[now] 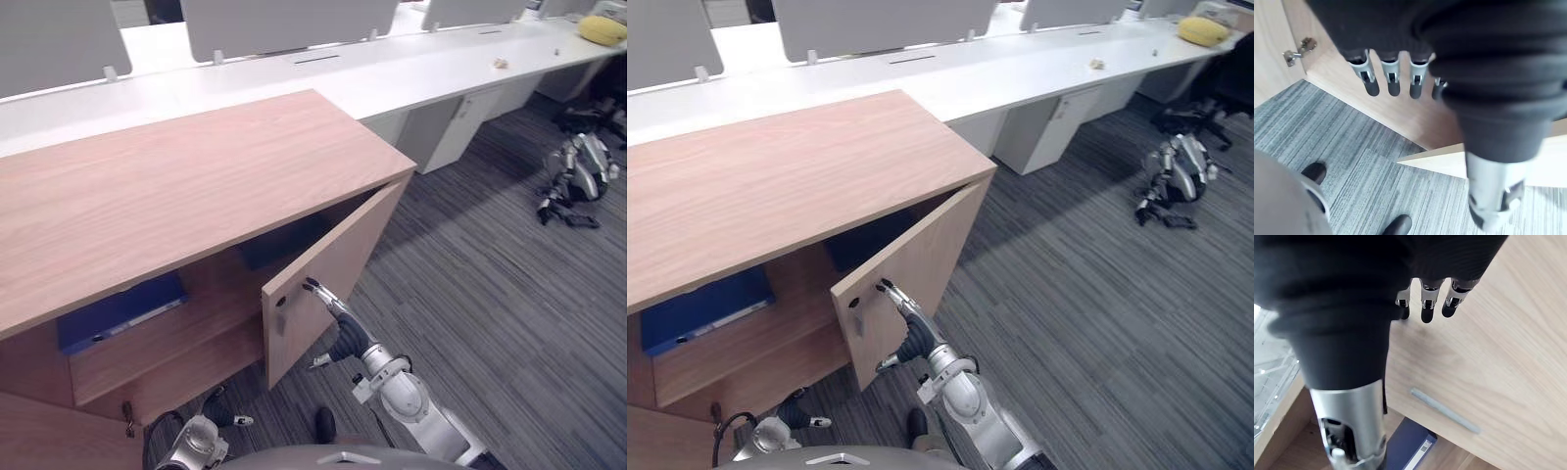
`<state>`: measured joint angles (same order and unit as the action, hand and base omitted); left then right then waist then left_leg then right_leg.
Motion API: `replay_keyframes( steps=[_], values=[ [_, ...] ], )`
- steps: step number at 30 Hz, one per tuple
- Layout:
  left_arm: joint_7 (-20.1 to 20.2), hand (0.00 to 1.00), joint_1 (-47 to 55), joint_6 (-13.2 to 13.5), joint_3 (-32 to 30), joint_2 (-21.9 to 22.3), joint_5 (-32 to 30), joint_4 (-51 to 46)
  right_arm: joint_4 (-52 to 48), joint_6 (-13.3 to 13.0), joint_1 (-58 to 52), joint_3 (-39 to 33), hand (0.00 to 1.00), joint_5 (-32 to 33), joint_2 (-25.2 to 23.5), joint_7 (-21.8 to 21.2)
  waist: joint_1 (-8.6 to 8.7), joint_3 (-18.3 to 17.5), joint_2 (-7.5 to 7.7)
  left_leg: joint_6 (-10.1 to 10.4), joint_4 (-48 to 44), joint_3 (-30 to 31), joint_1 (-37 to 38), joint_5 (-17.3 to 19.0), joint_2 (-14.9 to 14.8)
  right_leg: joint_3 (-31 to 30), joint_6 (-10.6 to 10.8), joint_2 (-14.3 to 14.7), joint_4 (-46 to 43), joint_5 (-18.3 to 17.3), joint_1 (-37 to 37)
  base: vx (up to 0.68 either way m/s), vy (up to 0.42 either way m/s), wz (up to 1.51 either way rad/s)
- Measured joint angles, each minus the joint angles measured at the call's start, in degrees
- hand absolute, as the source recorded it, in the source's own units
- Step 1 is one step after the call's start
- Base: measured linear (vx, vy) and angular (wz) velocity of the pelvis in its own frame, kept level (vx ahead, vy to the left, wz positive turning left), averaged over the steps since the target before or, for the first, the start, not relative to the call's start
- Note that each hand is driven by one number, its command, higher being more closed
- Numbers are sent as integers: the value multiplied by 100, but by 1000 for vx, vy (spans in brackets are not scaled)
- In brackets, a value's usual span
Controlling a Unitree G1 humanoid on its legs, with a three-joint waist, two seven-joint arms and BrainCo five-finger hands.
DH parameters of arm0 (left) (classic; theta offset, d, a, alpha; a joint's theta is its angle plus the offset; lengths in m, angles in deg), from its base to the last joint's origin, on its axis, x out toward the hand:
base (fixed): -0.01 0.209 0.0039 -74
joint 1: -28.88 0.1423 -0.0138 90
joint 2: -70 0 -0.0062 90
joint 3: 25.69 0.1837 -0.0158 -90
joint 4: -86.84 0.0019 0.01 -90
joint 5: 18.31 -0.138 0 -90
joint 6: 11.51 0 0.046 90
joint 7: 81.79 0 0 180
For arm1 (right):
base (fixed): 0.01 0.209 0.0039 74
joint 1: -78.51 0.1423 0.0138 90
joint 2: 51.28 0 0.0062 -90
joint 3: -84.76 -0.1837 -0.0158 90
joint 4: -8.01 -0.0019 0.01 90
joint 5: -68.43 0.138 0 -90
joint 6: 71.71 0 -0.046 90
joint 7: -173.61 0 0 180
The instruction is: Walk over to the cabinet, pick up the folder, carry it to the office cabinet, place the folder inside the office cabinet, then close the office cabinet door
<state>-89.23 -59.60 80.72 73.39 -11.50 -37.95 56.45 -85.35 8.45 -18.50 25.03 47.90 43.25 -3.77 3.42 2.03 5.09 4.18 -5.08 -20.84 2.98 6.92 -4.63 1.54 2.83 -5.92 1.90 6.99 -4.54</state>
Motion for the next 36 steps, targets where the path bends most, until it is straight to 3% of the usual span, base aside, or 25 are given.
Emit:
replay_keyframes(
  steps=[2,4,9,14,17,22,26,29,33,34,35,36],
  values=[
    [-24,0,5,-5,-48,-1,83,0,229,10,114,89,0,9,-35,-13,-32,4,-2,-56,44,176,-40,-53,35,178,42,-57,-7,-51,41,25,28,51],
    [-72,0,6,-8,-161,18,164,-9,534,27,171,110,0,42,-190,-12,-174,5,-5,-83,116,439,-145,-114,101,418,83,-98,-33,-123,47,37,10,57],
    [-188,0,27,-49,-483,55,356,-47,1055,-2,289,-334,0,123,-497,113,-238,30,-41,-113,398,891,-205,-335,184,849,139,-172,-56,-188,118,52,-5,53],
    [-226,0,87,-59,-691,120,393,-52,1828,-85,267,-717,0,293,-1120,163,-293,60,-97,-112,452,1148,-160,-364,184,981,148,-168,-73,-312,275,31,-5,26],
    [-230,0,86,-58,-821,196,490,-75,2738,168,163,-1137,0,313,-1242,161,-385,72,-114,-105,615,1169,-74,-434,190,995,154,-162,-92,-352,294,0,-6,7],
    [-227,0,151,-59,-902,229,588,-70,3750,387,-176,-1790,0,460,-1286,186,-308,94,-154,-98,742,1159,45,-457,181,984,187,-144,-112,-410,345,4,-3,-1],
    [-226,0,151,-59,-901,254,609,-72,4397,407,-166,-2172,0,555,-1326,323,-310,105,-167,-97,758,1116,65,-457,170,937,186,-126,-129,-410,321,-10,-7,-7],
    [-218,0,129,-59,-895,238,757,-126,4839,483,5,-2503,0,765,-1343,420,-289,213,-198,-99,609,1016,-135,-448,157,737,136,-147,-589,-511,-90,-67,4,-17],
    [-219,0,100,-58,-912,159,998,-290,5159,543,81,-2890,0,1206,-1375,446,-288,391,-192,-184,-49,1173,-686,-316,38,275,345,-177,-1224,-630,-494,-90,20,38],
    [-221,0,96,-61,-956,135,1077,-283,5157,572,99,-2942,0,1357,-1397,512,-233,455,-220,-173,-195,1415,-845,-326,29,36,242,-226,-2207,-1279,-694,-13,-40,89],
    [-225,0,129,-63,-968,68,1162,-307,5181,603,101,-2956,0,1394,-1417,551,-241,439,-152,-82,-251,1629,-863,-383,61,-122,270,-196,-2950,-1664,-712,-4,-40,97],
    [-227,0,153,-64,-1010,46,1204,-352,5200,622,44,-2956,0,1395,-1427,554,-269,415,-107,-46,-256,1718,-881,-415,81,-176,287,-190,-2983,-1775,-656,-30,-181,86]
  ],
)
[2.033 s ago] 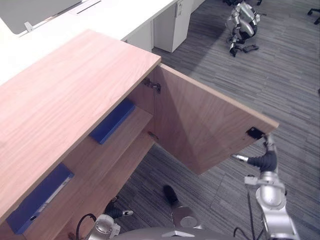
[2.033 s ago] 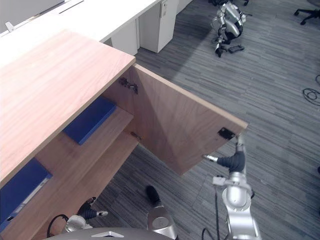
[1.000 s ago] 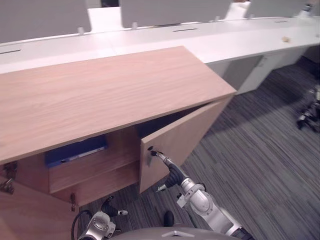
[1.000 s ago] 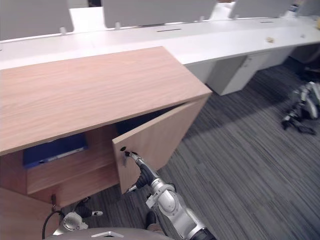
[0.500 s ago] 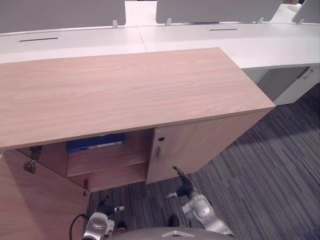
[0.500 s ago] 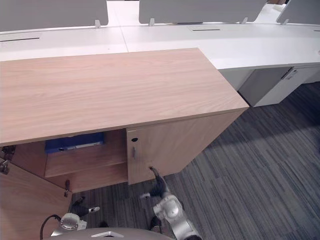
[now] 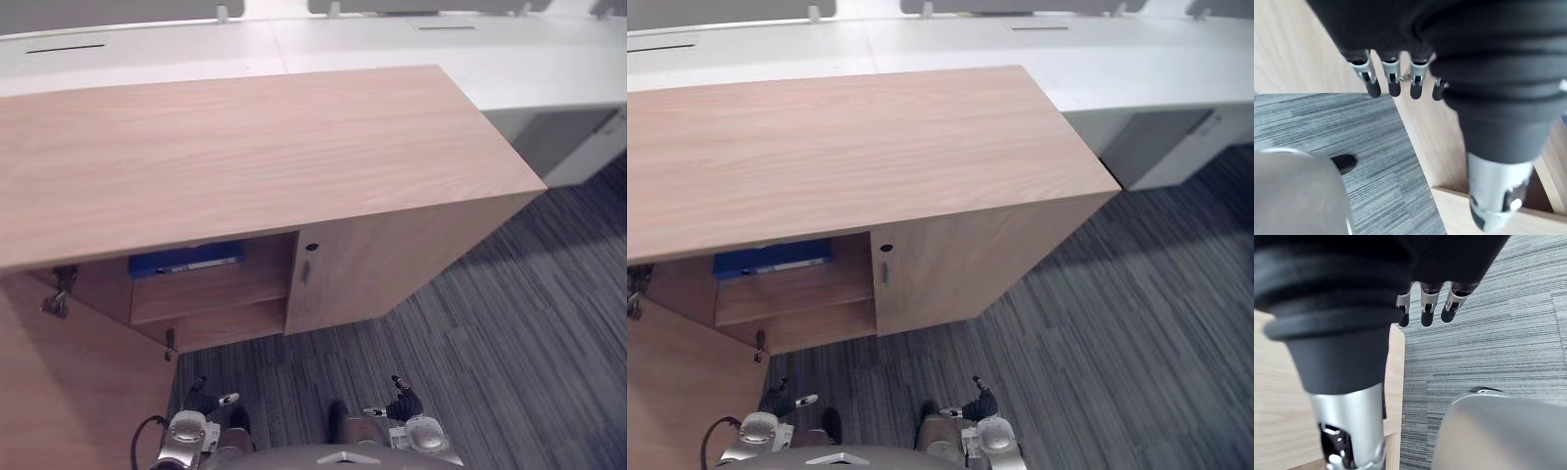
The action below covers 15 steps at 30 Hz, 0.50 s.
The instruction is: Walk over to the cabinet, pick up the folder, carry it to the office cabinet, place the folder inside the office cabinet, then close the office cabinet door
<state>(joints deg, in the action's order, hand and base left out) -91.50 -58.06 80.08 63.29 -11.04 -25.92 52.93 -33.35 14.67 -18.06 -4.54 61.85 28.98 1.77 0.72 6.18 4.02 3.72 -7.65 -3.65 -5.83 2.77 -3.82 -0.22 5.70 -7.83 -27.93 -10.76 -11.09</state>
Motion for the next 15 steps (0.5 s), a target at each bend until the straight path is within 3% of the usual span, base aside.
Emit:
replay_keyframes(
  steps=[1,3,4,5,7,8,9,10,12,13,14,15],
  values=[
    [-9,0,26,2,-38,-23,76,-95,14,7,29,-3,0,0,-9,2,-72,13,66,80,-2,130,-65,-83,47,-102,42,18,183,-141,100,-114,-209,54],
    [-17,0,22,19,-129,29,135,-130,11,7,156,-41,0,0,11,9,-189,-39,5,177,103,237,-325,-291,-27,-39,-31,132,812,-238,212,-181,-213,38],
    [-28,0,-5,28,-115,135,184,-135,-13,4,277,-101,0,-2,58,37,-190,65,-229,177,207,393,-479,-473,-166,166,-114,267,1011,-54,196,-185,-123,34],
    [-29,0,-25,32,-105,192,192,-135,-17,5,312,-127,0,-2,79,69,-176,112,-330,204,308,483,-519,-596,-211,254,-142,326,1038,-7,166,-245,-152,63],
    [-36,0,-33,32,-106,393,237,-116,-12,19,356,-200,0,0,190,83,-103,231,-701,209,871,596,-553,-897,-404,690,-299,507,1088,143,103,-216,-180,77],
    [-38,0,-26,32,-111,409,251,-107,-8,30,351,-246,0,7,184,83,-88,235,-724,199,1031,407,-541,-776,-478,807,-357,499,1184,220,115,-178,-116,80],
    [-38,0,-44,32,-124,406,257,-86,-23,39,367,-385,0,4,116,96,-56,244,-592,34,1089,-133,-548,-543,-508,997,-437,321,1470,437,137,-172,-53,79],
    [-23,0,-120,35,-124,430,271,-83,-53,41,373,-432,0,-7,111,122,-50,267,-544,38,484,-517,-681,-542,-409,1131,-449,130,1509,545,107,-158,-28,79],
    [-19,0,-98,60,-129,491,283,-82,-51,46,381,-431,0,-10,220,125,-2,307,-467,47,-424,-649,-637,-499,-277,1256,-415,-26,1486,573,112,-126,-15,57],
    [-15,0,-28,75,-137,533,292,-82,-47,49,365,-431,0,-14,281,125,14,258,-558,56,-587,-801,-402,-199,-279,1353,-379,-29,1492,597,135,-195,57,52],
    [-16,0,0,82,-149,542,297,-87,-32,59,375,-442,0,-27,288,123,5,201,-666,68,-187,-869,-259,-266,-268,1459,-349,1,1539,650,138,-163,61,39],
    [-16,0,36,87,-169,536,298,-93,-33,76,381,-488,0,-38,291,120,-3,192,-672,32,192,-875,-107,-389,-244,1512,-338,29,1655,688,186,-152,85,44]
  ],
)
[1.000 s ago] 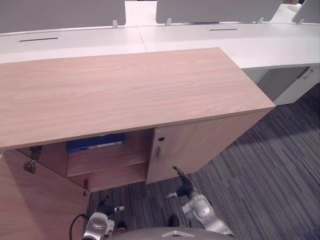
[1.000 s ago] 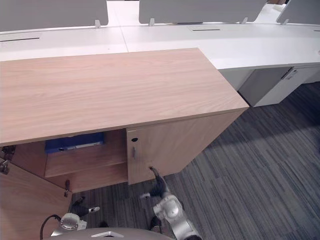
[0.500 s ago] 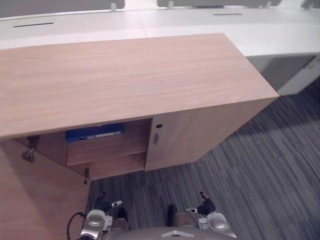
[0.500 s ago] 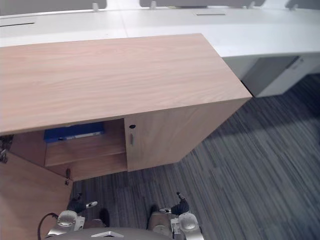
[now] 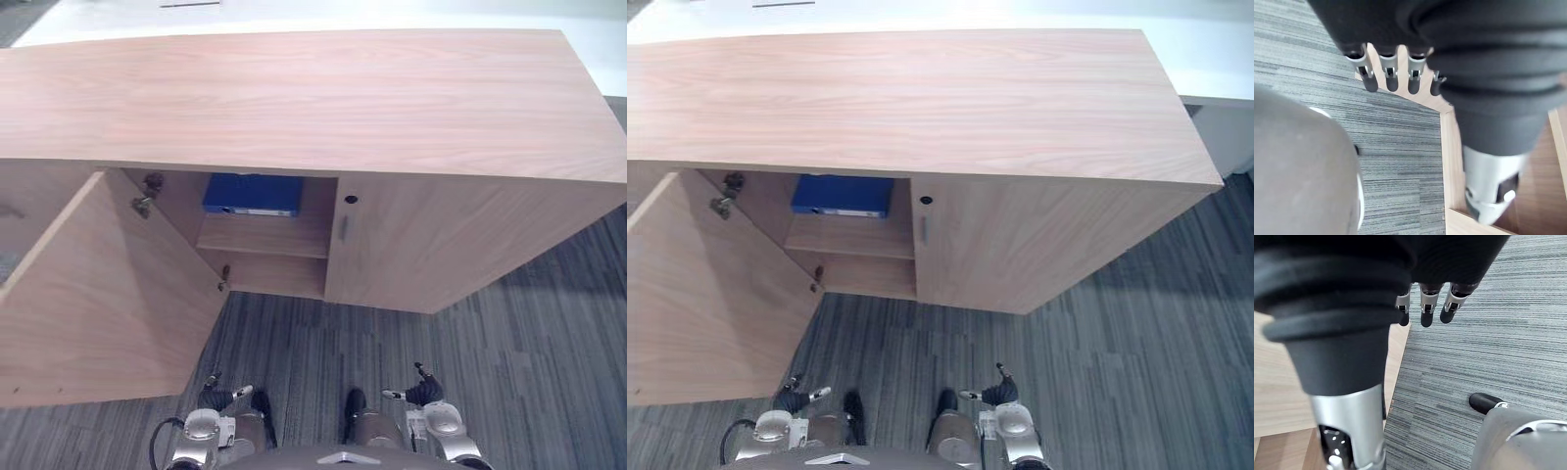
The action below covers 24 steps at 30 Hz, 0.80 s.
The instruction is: Walk over to the cabinet, pick up the folder, carry it to the office cabinet, place the folder inside the office cabinet, then close the office cabinet door
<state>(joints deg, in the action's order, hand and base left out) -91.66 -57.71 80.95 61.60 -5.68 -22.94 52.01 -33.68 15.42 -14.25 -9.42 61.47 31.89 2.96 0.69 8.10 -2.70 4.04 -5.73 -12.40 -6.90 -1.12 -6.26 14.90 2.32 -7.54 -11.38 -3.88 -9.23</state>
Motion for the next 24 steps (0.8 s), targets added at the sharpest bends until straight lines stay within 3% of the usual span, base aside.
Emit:
replay_keyframes(
  steps=[2,11,16,21,24],
  values=[
    [-4,0,81,-1,-90,-34,25,-2,67,40,-33,-174,0,-8,-206,-4,-4,0,33,-40,983,148,394,-410,90,199,99,102,614,255,361,-133,83,51],
    [-228,0,429,16,-839,-48,568,-80,278,66,-159,-324,0,7,-337,2,-3,-200,66,-62,1063,629,403,-419,334,321,264,121,1209,306,999,-73,56,38],
    [-368,0,742,58,-1730,-113,1154,-498,440,68,-166,-415,0,7,-397,46,-55,-274,164,-64,1063,925,442,-418,460,370,297,93,1214,282,1198,54,17,34],
    [-468,0,676,134,-2155,-592,1462,-1081,441,79,-165,-428,0,8,-400,114,-99,-318,245,-69,1065,1119,511,-418,527,474,338,72,1188,173,1383,96,-13,37],
    [-521,0,431,293,-2257,-1019,1502,-1419,444,78,-148,-420,0,9,-399,118,-132,-334,291,-195,1065,1226,539,-503,563,532,313,70,1153,175,1471,163,-33,22]
  ],
)
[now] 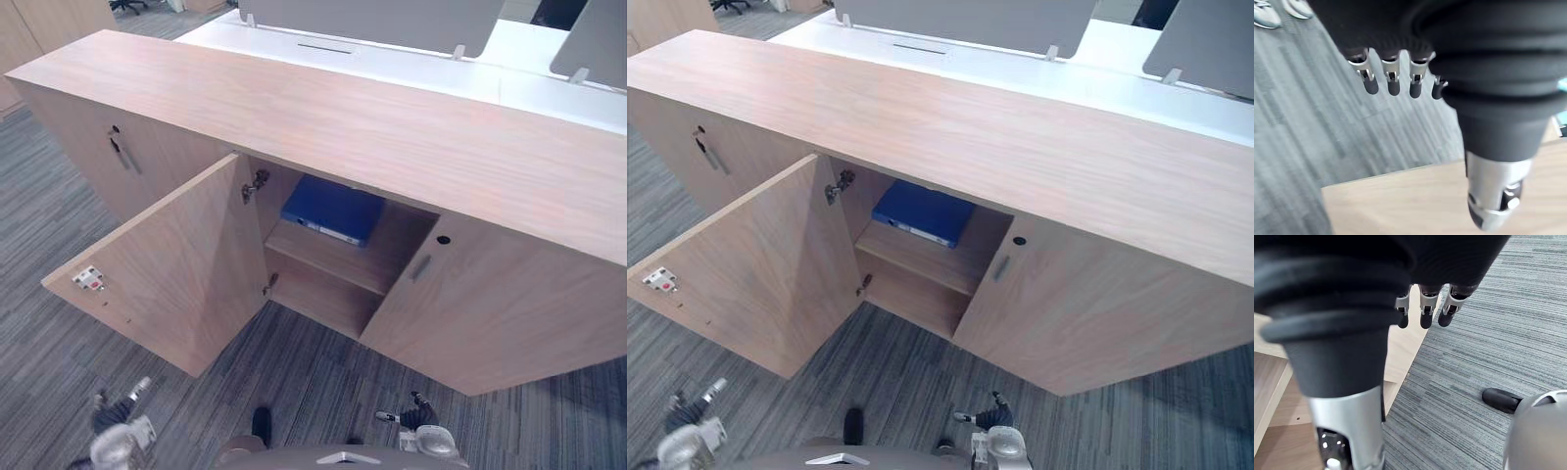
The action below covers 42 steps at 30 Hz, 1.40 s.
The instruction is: Walk over to the cabinet, pick up the folder, carry it to the office cabinet, place the folder inside the office cabinet, then close the office cabinet door
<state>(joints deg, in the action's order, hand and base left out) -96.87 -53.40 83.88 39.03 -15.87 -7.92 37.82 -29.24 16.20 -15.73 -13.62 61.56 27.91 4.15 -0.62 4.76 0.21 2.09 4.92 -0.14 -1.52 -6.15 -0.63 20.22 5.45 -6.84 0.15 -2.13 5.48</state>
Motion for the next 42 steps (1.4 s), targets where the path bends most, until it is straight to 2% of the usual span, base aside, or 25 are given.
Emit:
replay_keyframes(
  steps=[6,8,13,21,23,27,33,38,39,42],
  values=[
    [-198,0,-499,128,16,-411,79,-469,0,-20,115,133,0,35,7,-1,-14,53,92,11,2,-5,84,21,14,36,-63,10,51,-42,137,76,-30,5],
    [-219,0,-598,219,56,-534,81,-691,1,-22,146,151,0,34,3,-7,-29,75,113,42,6,-111,203,72,-16,-89,-95,30,50,-62,202,5,-26,-18],
    [-302,0,-654,257,77,-712,78,-893,3,-19,120,169,0,32,13,-15,-22,96,129,16,8,-282,330,170,-69,-277,-107,63,44,-84,225,-49,-18,-20],
    [-333,0,-509,254,193,-719,72,-1072,34,7,-63,201,0,-4,11,-59,-111,120,216,44,8,-442,363,252,-85,-485,-136,61,27,-131,139,-30,-3,-11],
    [-333,0,-347,255,271,-709,72,-1223,59,7,-63,199,0,-15,10,-62,-133,116,221,12,7,-465,369,239,-70,-512,-73,47,30,-91,144,33,-1,-6],
    [-331,0,-43,259,469,-481,75,-1541,230,14,-46,140,0,-16,2,-79,-203,115,221,2,6,-461,370,232,-23,-509,-68,2,31,-84,152,0,0,0],
    [-178,0,569,257,1254,-227,83,-1713,236,15,33,140,0,-18,-11,-165,-263,114,221,-33,7,-463,407,207,20,-512,-54,-46,-1,-70,153,-41,4,1],
    [308,0,1111,228,2074,33,75,-1857,235,88,20,155,0,-24,-20,-166,-265,122,183,-62,8,-505,418,186,33,-577,-73,-83,-54,-92,103,-93,17,-5],
    [459,0,1257,185,2365,136,72,-1856,222,110,20,222,0,-24,-17,-164,-262,121,165,-63,8,-586,406,184,15,-724,-59,-75,-97,-100,24,-104,23,-19],
    [725,0,1312,170,2734,205,31,-1858,194,110,18,372,0,-29,-17,-161,-211,102,124,-83,8,-720,409,198,0,-979,-37,-48,-130,-112,-72,-80,25,-24]
  ],
)
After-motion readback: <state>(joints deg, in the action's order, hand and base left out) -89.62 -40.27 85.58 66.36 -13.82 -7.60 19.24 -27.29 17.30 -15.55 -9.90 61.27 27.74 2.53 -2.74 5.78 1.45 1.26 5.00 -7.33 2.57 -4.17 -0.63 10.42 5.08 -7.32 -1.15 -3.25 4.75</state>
